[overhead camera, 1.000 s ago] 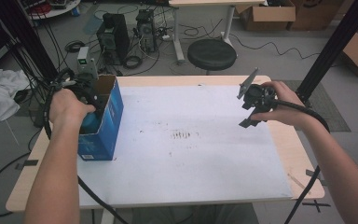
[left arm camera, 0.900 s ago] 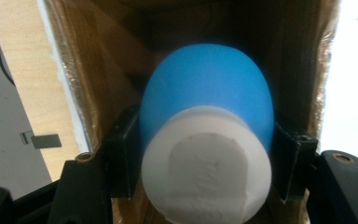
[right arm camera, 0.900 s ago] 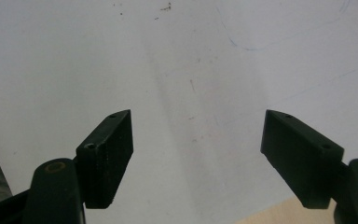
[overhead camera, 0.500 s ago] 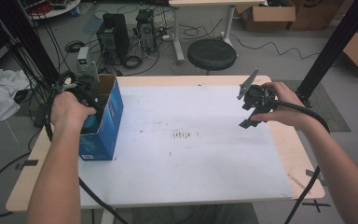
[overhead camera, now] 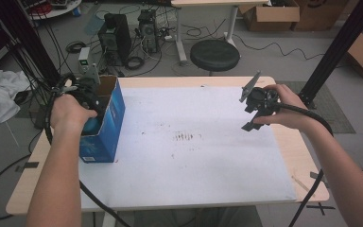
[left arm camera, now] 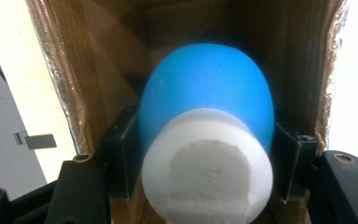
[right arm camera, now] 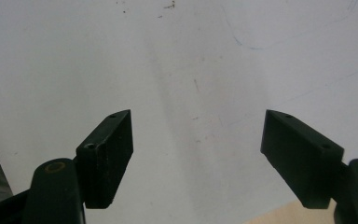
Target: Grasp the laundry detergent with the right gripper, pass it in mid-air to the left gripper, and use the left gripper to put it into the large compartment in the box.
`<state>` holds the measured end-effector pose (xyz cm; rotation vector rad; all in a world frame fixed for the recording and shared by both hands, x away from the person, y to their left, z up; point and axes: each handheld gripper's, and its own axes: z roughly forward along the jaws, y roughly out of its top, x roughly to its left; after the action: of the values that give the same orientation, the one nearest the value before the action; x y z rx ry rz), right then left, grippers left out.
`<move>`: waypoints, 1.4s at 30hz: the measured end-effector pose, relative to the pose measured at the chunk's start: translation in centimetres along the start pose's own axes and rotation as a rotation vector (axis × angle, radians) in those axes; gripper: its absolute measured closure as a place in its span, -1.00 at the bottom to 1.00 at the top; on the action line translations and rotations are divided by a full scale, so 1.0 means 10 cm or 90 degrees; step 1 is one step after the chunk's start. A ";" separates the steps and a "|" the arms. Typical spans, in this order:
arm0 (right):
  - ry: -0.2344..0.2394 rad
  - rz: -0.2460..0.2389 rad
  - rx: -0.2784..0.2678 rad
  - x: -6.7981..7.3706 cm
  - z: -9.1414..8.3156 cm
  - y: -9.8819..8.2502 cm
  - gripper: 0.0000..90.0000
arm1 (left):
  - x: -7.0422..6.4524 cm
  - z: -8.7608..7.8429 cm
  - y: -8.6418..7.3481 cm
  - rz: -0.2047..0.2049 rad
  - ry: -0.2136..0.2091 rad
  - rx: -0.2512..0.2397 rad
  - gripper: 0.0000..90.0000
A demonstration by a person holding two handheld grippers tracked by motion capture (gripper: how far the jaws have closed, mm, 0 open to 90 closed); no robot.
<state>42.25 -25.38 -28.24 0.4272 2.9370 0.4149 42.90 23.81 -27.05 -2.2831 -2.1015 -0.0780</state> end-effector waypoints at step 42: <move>0.002 0.003 -0.001 0.01 -0.04 0.02 -0.44 | -0.30 -0.76 -0.07 0.105 0.044 -0.086 -0.62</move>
<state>42.18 -25.25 -27.78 0.4337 2.9385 0.4183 41.90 20.36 -19.65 -2.4803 -1.9233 -0.2989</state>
